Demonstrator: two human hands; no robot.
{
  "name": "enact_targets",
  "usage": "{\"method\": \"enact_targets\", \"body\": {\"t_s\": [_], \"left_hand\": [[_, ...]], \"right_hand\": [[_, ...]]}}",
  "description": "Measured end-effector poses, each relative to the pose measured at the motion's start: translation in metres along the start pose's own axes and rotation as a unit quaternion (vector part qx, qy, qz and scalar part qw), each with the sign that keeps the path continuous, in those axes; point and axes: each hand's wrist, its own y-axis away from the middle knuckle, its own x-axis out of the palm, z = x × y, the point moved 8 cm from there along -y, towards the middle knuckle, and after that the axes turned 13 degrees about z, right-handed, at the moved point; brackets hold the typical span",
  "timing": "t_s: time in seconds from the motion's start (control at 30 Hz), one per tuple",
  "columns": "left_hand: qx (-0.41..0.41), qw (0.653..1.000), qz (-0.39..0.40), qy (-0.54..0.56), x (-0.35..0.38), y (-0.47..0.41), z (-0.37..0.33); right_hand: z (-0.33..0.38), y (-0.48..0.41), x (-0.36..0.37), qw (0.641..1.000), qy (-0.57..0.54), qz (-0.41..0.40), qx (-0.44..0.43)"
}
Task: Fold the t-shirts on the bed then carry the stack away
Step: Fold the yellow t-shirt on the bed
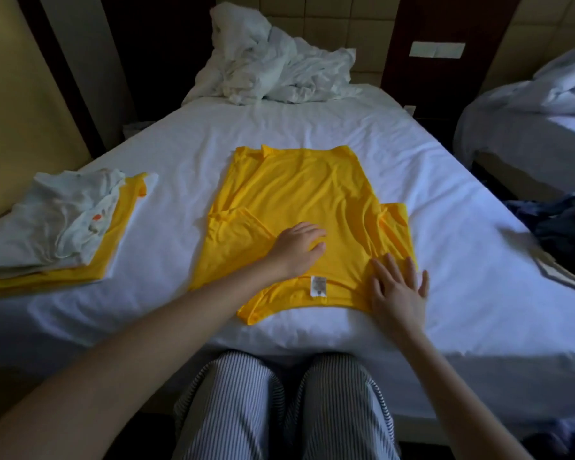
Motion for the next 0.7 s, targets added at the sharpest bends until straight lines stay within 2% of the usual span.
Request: {"method": "enact_targets", "body": {"t_s": [0.13, 0.27, 0.43, 0.53, 0.63, 0.7], "left_hand": [[0.008, 0.995, 0.028, 0.096, 0.006, -0.067, -0.067], [-0.022, 0.994, 0.091, 0.048, 0.029, -0.134, -0.107], [-0.156, 0.980, 0.125, -0.007, 0.076, -0.178, -0.086], [-0.184, 0.979, 0.083, -0.013, 0.098, -0.187, -0.080], [-0.174, 0.982, -0.009, -0.066, 0.091, -0.184, -0.081], [-0.160, 0.986, -0.014, -0.051, 0.084, -0.185, -0.084]], "right_hand": [[-0.003, 0.001, -0.002, 0.999, -0.014, -0.040, -0.011], [-0.004, 0.000, -0.003, 0.997, -0.019, -0.073, -0.009], [-0.014, 0.004, -0.012, 0.984, -0.060, -0.166, 0.022], [-0.021, 0.007, -0.011, 0.974, -0.075, -0.209, 0.049], [-0.021, 0.004, -0.008, 0.974, -0.068, -0.209, 0.056], [-0.022, 0.002, -0.007, 0.975, -0.073, -0.201, 0.064]]}}
